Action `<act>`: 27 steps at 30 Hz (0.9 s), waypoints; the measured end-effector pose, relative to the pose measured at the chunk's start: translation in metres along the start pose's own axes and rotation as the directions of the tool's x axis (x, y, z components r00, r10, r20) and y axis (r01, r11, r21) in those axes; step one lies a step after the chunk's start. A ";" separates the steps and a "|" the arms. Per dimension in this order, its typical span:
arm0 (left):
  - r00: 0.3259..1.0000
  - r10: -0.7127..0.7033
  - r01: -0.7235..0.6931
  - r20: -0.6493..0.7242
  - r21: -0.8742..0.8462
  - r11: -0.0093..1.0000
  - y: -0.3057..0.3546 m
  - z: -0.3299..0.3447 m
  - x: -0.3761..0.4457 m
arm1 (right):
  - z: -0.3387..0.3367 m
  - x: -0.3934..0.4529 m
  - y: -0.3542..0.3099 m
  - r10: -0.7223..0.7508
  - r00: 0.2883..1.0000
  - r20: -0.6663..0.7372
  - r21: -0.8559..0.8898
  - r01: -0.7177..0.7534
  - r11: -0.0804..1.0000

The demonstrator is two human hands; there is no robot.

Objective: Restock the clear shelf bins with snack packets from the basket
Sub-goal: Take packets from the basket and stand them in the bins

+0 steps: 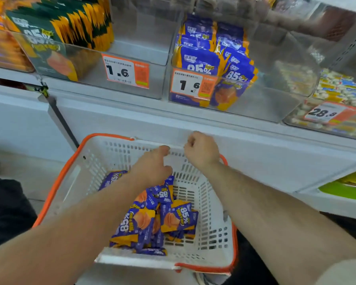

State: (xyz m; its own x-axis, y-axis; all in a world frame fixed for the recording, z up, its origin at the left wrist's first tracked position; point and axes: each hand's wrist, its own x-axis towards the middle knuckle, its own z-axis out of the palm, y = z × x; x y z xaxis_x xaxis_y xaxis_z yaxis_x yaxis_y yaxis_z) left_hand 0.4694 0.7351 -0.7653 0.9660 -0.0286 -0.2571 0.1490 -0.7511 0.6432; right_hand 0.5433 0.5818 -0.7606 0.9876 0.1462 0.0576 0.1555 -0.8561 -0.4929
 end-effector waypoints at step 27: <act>0.930 -0.297 0.318 0.216 -0.074 0.945 -0.065 0.078 -0.002 | 0.130 -0.075 0.096 0.640 0.468 0.610 -0.007 -0.804 0.595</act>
State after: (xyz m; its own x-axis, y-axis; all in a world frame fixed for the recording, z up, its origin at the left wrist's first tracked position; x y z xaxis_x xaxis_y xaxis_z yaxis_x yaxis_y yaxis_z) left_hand 0.4418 0.7329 -0.8627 0.8087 0.0536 -0.5858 0.4639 -0.6705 0.5790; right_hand 0.4816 0.5528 -0.9249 0.5480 -0.1768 -0.8176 -0.7012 -0.6301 -0.3337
